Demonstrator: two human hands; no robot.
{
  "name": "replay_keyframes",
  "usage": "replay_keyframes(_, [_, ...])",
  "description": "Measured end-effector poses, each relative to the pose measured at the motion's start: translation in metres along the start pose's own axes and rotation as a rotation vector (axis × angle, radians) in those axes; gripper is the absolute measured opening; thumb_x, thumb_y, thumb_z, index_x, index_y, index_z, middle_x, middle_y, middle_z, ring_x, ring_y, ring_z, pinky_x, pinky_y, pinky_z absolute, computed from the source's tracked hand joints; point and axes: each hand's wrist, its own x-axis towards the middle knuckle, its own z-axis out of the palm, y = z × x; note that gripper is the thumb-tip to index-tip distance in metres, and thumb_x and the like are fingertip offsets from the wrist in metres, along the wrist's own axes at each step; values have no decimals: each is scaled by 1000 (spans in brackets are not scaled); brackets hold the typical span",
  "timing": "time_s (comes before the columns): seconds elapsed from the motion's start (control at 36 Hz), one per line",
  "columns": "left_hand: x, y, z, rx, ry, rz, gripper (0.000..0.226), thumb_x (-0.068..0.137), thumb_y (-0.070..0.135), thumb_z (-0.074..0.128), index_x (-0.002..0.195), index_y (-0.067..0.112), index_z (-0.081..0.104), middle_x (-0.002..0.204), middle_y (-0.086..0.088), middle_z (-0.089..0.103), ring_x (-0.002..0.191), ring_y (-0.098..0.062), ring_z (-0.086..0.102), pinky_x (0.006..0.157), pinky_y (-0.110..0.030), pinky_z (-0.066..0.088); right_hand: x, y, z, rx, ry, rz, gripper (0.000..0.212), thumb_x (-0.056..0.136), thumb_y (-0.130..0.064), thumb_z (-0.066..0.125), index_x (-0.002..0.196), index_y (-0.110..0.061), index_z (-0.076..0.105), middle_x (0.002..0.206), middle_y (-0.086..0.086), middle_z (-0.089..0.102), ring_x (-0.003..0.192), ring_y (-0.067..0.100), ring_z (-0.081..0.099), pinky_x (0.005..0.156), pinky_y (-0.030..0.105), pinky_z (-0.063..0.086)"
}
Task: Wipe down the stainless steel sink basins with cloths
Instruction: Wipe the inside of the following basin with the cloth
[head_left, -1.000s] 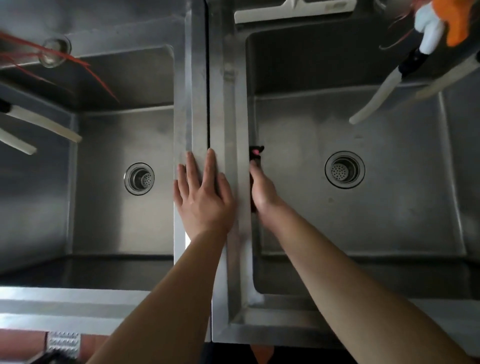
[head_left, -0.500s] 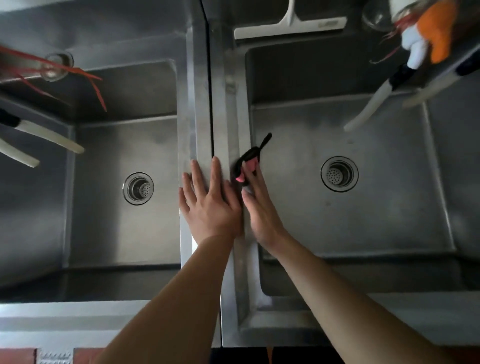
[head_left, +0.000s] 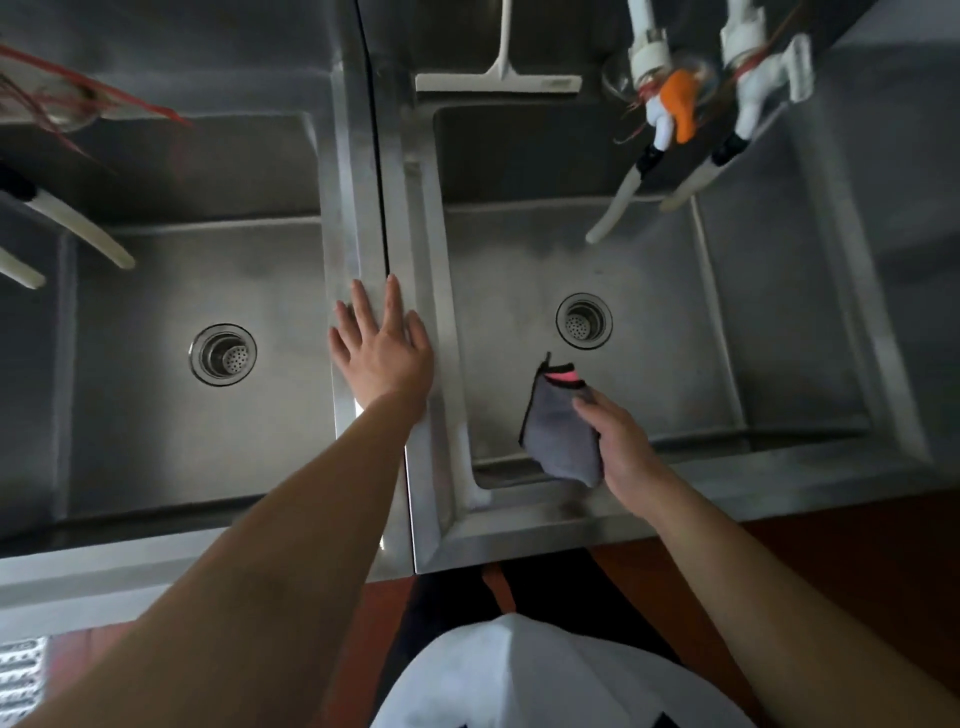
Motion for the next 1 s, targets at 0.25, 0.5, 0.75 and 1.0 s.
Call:
replay_keyframes(0.25, [-17,0,-21,-45,-150,12,62,100,52,36,157,43,12,167,1,-11,154,-28,-12,124,-46,-6,14,-27,-55,8,155,90,20,100,-17,49,98,-20,68,98,5,73,87,20,70,83,34,53])
replay_keyframes(0.5, [-159,76,47,88,-154,119,73,96,41,48,158,39,10,167,-2,-13,152,-24,-19,123,-43,-10,93,-36,-125,-366,16,156,32,100,-11,49,131,-11,58,139,12,55,129,29,52,112,39,37])
replay_keyframes(0.75, [-188,115,91,183,-199,-184,59,98,54,30,154,35,28,167,1,15,155,-20,5,125,-42,6,200,-48,-152,-1029,-110,-217,42,102,-19,40,141,-26,54,122,8,64,102,29,60,79,30,47])
replay_keyframes(1.0, [-189,125,93,188,-169,-237,60,94,55,34,149,33,41,159,7,36,151,-17,23,123,-43,17,260,1,-96,-1687,-569,-512,58,95,-23,45,151,-30,34,162,1,27,149,28,21,118,54,16])
